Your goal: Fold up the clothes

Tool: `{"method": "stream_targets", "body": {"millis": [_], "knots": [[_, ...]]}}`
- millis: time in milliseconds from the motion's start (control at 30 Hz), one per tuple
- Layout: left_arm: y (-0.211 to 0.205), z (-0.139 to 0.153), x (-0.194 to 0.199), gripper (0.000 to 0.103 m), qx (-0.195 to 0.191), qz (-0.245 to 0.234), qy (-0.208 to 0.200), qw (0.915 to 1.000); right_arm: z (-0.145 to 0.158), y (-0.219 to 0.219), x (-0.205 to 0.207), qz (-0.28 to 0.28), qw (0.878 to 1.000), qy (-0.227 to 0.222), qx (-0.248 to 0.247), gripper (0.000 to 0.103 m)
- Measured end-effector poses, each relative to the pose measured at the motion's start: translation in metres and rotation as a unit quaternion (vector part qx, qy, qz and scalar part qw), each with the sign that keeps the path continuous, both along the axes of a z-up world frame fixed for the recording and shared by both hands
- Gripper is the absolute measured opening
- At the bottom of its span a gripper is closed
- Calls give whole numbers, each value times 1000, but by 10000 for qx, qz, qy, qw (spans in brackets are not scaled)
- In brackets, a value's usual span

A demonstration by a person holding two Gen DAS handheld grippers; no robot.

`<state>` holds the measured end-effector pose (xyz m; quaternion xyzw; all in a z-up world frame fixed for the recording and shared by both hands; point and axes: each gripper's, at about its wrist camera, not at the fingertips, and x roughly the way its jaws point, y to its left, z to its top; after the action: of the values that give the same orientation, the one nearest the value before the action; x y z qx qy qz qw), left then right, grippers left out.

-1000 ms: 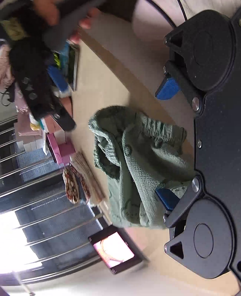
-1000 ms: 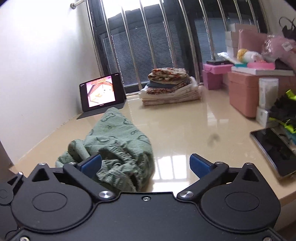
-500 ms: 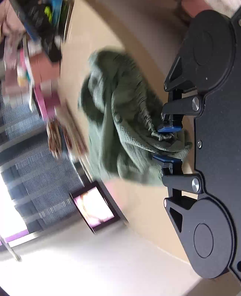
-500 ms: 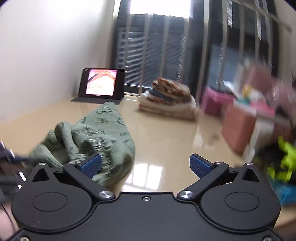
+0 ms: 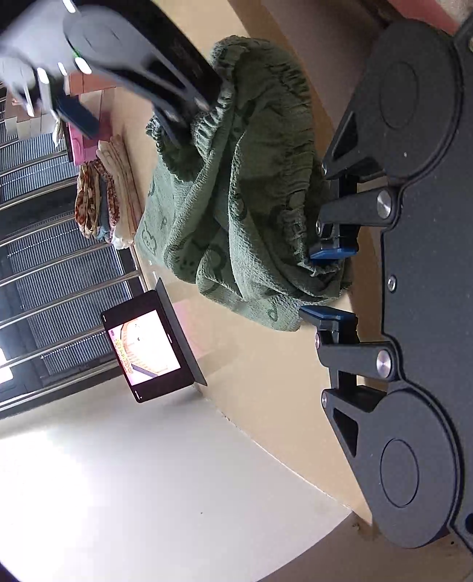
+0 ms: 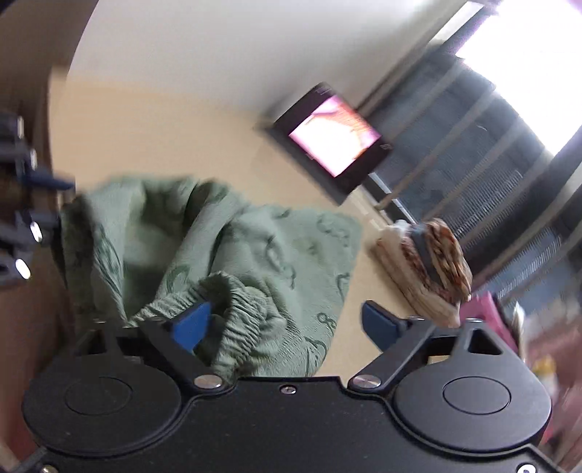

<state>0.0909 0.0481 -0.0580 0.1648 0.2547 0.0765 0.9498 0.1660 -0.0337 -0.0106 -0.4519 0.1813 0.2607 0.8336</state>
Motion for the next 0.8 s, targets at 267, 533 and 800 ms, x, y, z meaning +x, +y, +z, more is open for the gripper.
{"method": "stream_targets", "body": {"millis": [267, 533, 800], "knots": [[-2, -3, 3, 21, 69, -70, 63, 9999, -4, 14, 32, 289, 9981, 485, -256, 4], [7, 11, 11, 20, -226, -52, -39, 9997, 44, -158, 61, -1829, 8914, 1419, 3896, 5], [0, 7, 14, 24, -91, -12, 102, 9999, -31, -197, 8, -2590, 8773, 2159, 3416, 18]]}}
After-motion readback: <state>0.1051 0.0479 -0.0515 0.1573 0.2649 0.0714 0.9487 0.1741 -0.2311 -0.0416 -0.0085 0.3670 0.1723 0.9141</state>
